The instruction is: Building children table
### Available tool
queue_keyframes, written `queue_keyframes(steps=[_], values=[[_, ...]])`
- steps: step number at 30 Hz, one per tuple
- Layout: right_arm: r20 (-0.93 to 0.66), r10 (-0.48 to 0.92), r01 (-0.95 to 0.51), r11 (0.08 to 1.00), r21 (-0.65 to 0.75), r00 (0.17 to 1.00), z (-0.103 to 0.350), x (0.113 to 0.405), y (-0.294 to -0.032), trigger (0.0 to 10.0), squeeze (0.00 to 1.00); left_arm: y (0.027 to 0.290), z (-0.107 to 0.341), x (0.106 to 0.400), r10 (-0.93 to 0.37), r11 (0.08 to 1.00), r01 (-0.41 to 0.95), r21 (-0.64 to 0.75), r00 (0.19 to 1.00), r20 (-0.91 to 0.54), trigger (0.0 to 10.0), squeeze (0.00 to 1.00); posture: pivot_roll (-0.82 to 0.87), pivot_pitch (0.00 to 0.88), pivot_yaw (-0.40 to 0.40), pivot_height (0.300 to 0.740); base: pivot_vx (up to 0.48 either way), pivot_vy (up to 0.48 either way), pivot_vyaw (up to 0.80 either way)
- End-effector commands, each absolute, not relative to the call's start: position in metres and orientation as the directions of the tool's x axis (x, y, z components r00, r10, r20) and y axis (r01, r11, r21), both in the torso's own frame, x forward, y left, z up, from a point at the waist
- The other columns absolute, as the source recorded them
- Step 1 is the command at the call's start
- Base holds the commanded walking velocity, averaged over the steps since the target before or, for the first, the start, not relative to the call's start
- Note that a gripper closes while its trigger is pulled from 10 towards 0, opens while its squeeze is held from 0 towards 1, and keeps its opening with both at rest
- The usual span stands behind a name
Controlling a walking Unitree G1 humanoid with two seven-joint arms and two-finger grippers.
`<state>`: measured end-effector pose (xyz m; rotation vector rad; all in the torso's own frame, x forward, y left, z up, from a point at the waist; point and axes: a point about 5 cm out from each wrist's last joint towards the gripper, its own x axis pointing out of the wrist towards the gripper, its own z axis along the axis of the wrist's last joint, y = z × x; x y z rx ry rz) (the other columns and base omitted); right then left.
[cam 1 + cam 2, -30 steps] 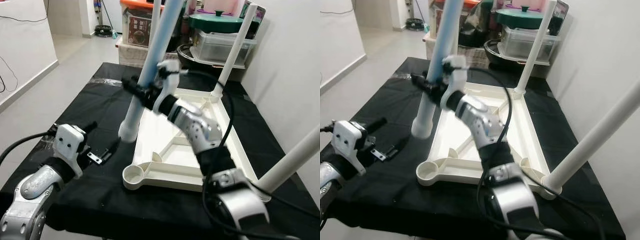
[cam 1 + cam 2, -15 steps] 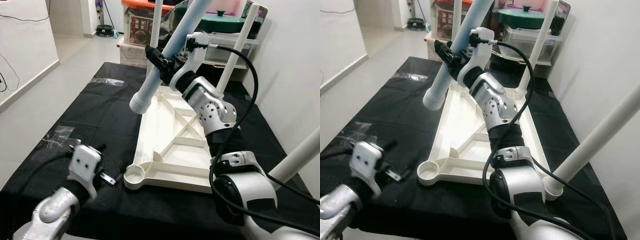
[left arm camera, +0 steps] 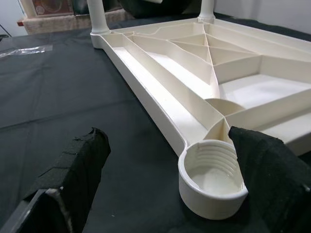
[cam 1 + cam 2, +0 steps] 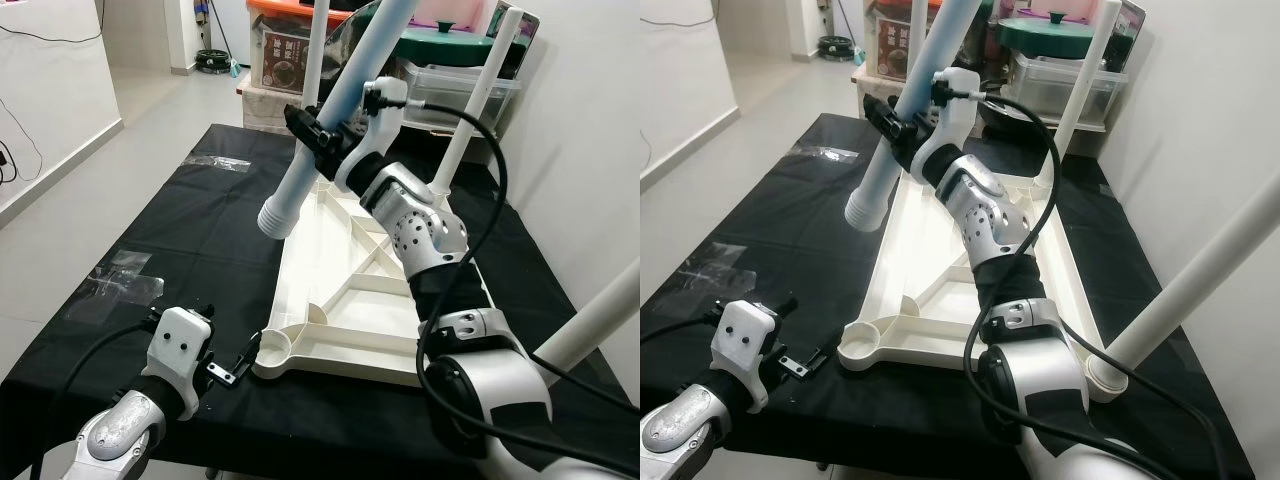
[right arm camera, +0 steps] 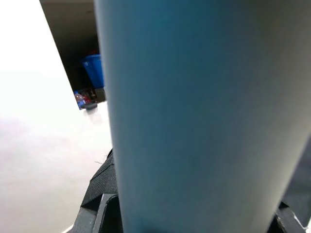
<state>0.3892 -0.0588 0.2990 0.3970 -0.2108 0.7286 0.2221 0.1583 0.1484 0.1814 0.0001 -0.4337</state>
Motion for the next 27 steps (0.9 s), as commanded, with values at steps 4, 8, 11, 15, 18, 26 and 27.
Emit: queue_keyframes(steps=[4,8,11,15,18,26,27], values=[[0.31,0.605,-0.677,0.694,0.247,0.733,0.285,0.382,-0.055,0.0,0.0,0.154,0.14,0.218,-0.41,0.891,0.418,0.178,0.909,-0.078,10.0,0.0,0.11,0.0,-0.119,0.74,0.0,0.0,0.2],[0.292,0.603,-0.668,0.7,0.251,0.742,0.274,0.378,-0.056,0.0,0.0,0.154,0.137,0.217,-0.4,0.894,0.411,0.181,0.912,-0.093,10.0,0.0,0.1,0.0,-0.116,0.74,-0.277,0.0,0.8],[0.283,0.6,-0.662,0.701,0.264,0.748,0.27,0.377,-0.058,0.0,0.0,0.154,0.136,0.218,-0.396,0.896,0.407,0.18,0.913,-0.096,10.0,0.0,0.1,0.0,-0.112,0.74,-0.467,0.0,0.27],[0.269,0.606,-0.662,0.703,0.26,0.749,0.264,0.375,-0.06,0.0,0.0,0.153,0.135,0.218,-0.393,0.898,0.403,0.177,0.915,-0.09,10.0,0.0,0.1,0.0,-0.112,0.74,-0.42,0.0,0.14],[0.253,0.609,-0.659,0.707,0.256,0.751,0.258,0.373,-0.06,0.0,0.0,0.154,0.133,0.218,-0.369,0.909,0.38,0.169,0.925,-0.091,10.0,0.0,0.1,0.0,-0.115,0.74,0.0,0.0,0.53],[0.224,0.628,-0.667,0.71,0.228,0.745,0.249,0.369,-0.066,0.0,0.0,0.157,0.128,0.216,-0.337,0.919,0.353,0.176,0.935,-0.113,10.0,0.0,0.09,0.0,-0.119,0.74,0.0,0.0,0.0],[0.213,0.629,-0.664,0.715,0.22,0.748,0.247,0.369,-0.068,0.0,0.0,0.158,0.126,0.216,-0.319,0.925,0.336,0.178,0.94,-0.119,10.0,0.0,0.09,0.0,-0.12,0.74,0.0,0.0,0.0]])
